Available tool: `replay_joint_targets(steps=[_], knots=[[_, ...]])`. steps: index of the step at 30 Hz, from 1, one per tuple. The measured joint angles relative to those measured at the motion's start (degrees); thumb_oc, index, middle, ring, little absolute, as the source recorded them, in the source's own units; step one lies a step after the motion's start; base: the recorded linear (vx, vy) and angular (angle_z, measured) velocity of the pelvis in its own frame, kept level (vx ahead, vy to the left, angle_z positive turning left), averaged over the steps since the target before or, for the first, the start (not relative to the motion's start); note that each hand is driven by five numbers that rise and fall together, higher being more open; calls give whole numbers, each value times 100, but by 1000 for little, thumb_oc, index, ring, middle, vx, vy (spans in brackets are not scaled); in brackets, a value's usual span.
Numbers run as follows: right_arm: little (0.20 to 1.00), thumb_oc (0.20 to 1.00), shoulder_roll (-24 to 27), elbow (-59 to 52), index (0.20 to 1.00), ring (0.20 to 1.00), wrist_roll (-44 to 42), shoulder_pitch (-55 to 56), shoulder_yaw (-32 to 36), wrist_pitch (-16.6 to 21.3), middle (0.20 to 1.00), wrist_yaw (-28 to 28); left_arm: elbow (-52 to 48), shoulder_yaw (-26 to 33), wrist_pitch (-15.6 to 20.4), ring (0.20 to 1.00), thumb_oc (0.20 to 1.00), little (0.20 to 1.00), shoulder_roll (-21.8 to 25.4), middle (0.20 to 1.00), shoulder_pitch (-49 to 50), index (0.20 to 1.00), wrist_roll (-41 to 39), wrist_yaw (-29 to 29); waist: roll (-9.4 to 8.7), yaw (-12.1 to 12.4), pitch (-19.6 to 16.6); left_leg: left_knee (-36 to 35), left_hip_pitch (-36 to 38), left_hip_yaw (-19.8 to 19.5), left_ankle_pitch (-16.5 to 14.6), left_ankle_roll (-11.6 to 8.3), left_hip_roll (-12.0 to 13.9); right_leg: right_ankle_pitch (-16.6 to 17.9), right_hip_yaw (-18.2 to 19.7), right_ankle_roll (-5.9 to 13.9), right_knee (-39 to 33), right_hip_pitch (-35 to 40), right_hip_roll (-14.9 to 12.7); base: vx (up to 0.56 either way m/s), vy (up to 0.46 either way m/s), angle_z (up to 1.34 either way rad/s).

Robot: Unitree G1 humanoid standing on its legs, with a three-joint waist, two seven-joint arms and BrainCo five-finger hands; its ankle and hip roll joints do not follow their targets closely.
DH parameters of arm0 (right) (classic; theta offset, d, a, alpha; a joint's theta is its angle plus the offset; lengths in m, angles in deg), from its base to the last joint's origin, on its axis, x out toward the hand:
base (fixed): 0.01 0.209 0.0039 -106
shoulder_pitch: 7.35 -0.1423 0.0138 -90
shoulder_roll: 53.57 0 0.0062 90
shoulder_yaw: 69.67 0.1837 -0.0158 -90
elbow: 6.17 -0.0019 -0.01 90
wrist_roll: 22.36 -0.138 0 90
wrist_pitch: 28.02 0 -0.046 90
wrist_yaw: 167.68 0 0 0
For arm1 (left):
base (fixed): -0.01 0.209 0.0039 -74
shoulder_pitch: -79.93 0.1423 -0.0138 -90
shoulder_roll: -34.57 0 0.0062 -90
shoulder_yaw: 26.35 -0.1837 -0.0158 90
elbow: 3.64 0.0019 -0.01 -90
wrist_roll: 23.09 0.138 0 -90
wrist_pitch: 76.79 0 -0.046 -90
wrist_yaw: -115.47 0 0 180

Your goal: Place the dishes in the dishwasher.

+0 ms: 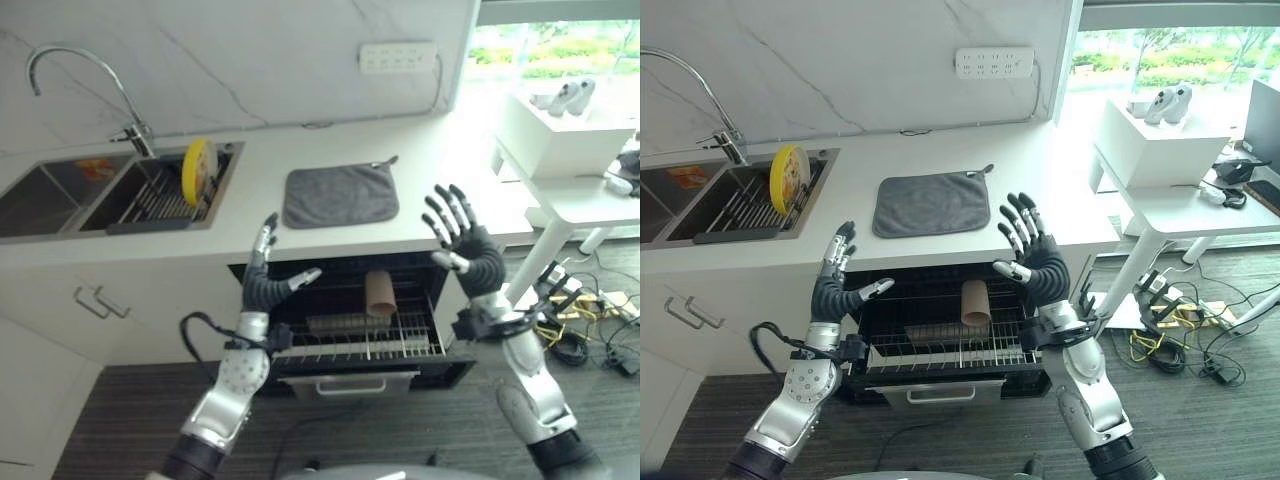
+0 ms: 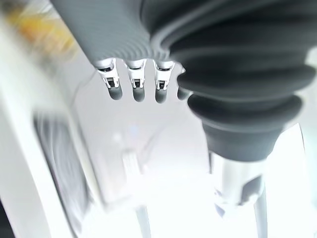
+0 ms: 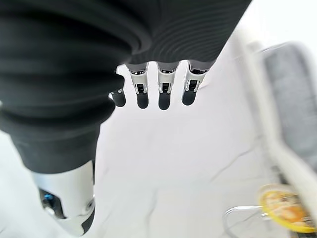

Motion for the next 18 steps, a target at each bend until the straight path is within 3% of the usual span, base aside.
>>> replay_joint_targets(steps=[3,9,10,15,18], knots=[[1000,1000,369,61,1000,1000,158,-92,726,117,1000,22,-381,528,137,1000,1000,1000,122,1000,4,1000,-602,501,-58,113,-5,-10,-26,-49,-22,39,21,-1,-46,-2,0,3,8,-25,-38,8],[1000,1000,390,149,1000,1000,162,-90,948,144,1000,234,-925,1198,272,1000,1000,1000,594,1000,-308,1000,-552,1210,-45,124,-12,-35,-64,-121,-20,41,29,-21,-99,-1,0,4,2,5,-18,4],[1000,1000,340,403,1000,1000,178,-79,911,96,1000,308,-791,1258,276,1000,1000,1000,567,1000,-303,1000,-546,1418,78,122,-56,-33,-35,-125,0,0,85,-35,-106,-41,0,33,84,22,-43,3],[1000,1000,-42,1632,1000,1000,-658,-212,899,-271,1000,349,565,687,-356,1000,1000,1000,192,1000,-341,1000,-567,1664,72,137,-227,-34,-72,-123,10,-16,73,-81,-149,8,-1,24,100,54,-50,4],[1000,1000,-142,1685,1000,1000,-739,-195,900,-274,1000,225,644,605,-508,1000,1000,1000,156,1000,-149,1000,-568,1754,76,133,-229,-30,-120,-138,15,-14,85,-94,-172,11,-1,-13,121,68,-57,4]])
